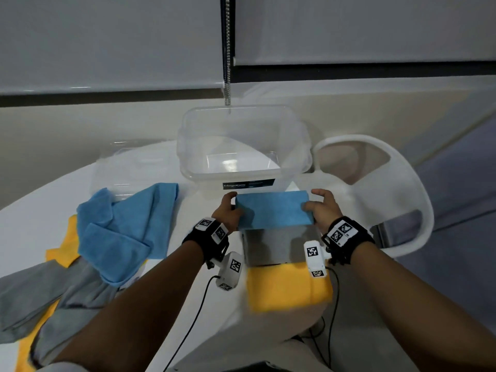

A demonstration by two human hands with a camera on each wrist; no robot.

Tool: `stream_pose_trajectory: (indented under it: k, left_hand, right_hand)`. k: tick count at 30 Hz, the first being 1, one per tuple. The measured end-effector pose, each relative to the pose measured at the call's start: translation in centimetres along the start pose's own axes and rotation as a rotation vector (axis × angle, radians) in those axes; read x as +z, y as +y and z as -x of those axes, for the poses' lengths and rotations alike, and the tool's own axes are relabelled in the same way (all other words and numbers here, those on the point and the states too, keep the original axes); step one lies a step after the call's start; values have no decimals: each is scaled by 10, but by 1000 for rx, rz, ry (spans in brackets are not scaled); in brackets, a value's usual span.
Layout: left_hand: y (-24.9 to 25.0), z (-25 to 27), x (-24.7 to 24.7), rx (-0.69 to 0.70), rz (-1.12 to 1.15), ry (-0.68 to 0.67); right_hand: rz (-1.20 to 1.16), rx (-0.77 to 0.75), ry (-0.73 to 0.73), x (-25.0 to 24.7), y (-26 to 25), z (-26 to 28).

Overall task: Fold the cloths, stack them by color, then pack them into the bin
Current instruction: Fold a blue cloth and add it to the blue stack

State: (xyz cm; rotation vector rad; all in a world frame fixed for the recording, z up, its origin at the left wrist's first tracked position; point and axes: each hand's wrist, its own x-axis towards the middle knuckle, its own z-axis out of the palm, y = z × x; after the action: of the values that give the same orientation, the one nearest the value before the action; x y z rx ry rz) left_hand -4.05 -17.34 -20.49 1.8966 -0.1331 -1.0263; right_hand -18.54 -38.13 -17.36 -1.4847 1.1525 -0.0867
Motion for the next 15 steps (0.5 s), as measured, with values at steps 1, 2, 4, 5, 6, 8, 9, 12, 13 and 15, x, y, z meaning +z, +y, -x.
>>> stream_pose_trajectory:
  k: [1,2,4,5,6,8,9,12,13,15]
  left_hand:
    - [3,-1,5,16,-38,9]
    - [5,-2,10,32,-75,24]
    - [8,-3,16,50,-122,64]
    - [9,-5,18,48,-133,88]
    - [8,-7,19,41,-136,112]
    - [5,-10,20,41,-127,151]
    - [4,-11,20,46,-127,160]
    - [4,-11,21,66,-167,149]
    - [5,-10,22,80,-210,143]
    - [8,-8,27,146,-347,182]
  right_hand:
    - [21,-17,-1,-4,3,-8]
    - [33,-34,4,-6,8,-17]
    - [43,-54,10,-8,5,-23]
    - [59,-67,13,-10,5,-26]
    - [86,-84,20,-10,4,-29]
    - [129,-121,26,-8,6,-34]
    - [135,-132,29,-6,9,-38]
    - [192,-180,56,-2,16,-42]
    - [259,-221,61,-1,19,-43]
    - [418,-354,56,-1,22,-43]
